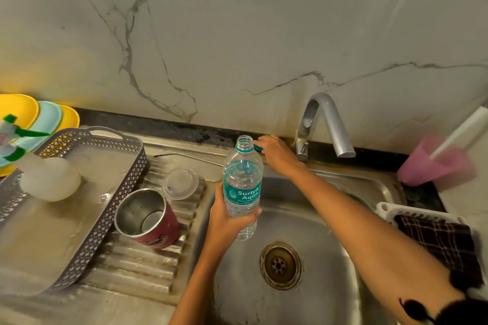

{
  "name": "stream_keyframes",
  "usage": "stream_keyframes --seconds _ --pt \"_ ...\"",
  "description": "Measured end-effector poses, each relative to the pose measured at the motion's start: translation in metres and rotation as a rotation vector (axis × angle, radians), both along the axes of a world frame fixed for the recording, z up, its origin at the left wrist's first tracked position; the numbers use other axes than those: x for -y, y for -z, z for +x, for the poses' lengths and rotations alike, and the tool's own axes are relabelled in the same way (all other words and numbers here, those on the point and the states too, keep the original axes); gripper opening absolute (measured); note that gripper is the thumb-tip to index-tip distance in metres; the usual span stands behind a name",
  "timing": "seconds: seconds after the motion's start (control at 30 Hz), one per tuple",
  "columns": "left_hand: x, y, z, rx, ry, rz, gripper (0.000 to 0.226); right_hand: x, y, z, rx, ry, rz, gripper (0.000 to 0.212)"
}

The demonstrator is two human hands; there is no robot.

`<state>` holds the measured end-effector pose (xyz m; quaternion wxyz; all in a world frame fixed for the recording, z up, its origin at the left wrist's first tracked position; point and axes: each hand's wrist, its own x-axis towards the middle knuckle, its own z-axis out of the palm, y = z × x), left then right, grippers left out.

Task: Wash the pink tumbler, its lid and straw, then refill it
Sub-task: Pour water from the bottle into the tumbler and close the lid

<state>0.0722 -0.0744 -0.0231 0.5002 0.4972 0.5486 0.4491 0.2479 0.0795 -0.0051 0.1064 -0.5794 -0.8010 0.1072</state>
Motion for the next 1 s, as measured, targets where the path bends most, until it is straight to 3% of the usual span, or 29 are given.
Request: stream_keyframes --seconds 0.1,0.27,0.33,0.47,0.57,0.63,0.73,1.0 --pt "-0.004 0.002 0.001 -0.007 -0.005 -0.004 0.090 -0.004 0.002 -0.003 -0.046 0.029 0.022 0.042" --pt "-0.001 0.001 0.003 -0.009 0.013 -0.002 0.094 0.009 -0.010 -0.007 -0.143 0.120 0.006 0.039" --pt "0.003 -0.001 0.003 -0.004 0.022 -0.001 0.094 0.025 -0.030 -0.011 -0.382 0.203 0.032 0.031" --pt "0.020 -0.006 0.003 -0.006 0.036 -0.003 0.087 0.084 -0.088 -0.017 -1.040 0.334 -0.022 0.022" --pt "0.038 -0.011 0.004 0.011 0.057 -0.011 0.086 0.135 -0.122 -0.013 -1.294 0.265 -0.044 0.023" --pt "0.050 -0.015 0.005 0.021 0.071 -0.011 0.087 0.160 -0.137 -0.009 -1.245 0.147 -0.053 0.024" --pt "0.071 -0.023 0.009 0.024 0.100 -0.007 0.085 0.191 -0.148 0.001 -0.990 -0.013 -0.082 0.030" --pt "0.108 -0.033 0.022 -0.044 0.175 0.033 0.085 0.240 -0.172 0.018 -0.690 -0.036 -0.080 0.029"
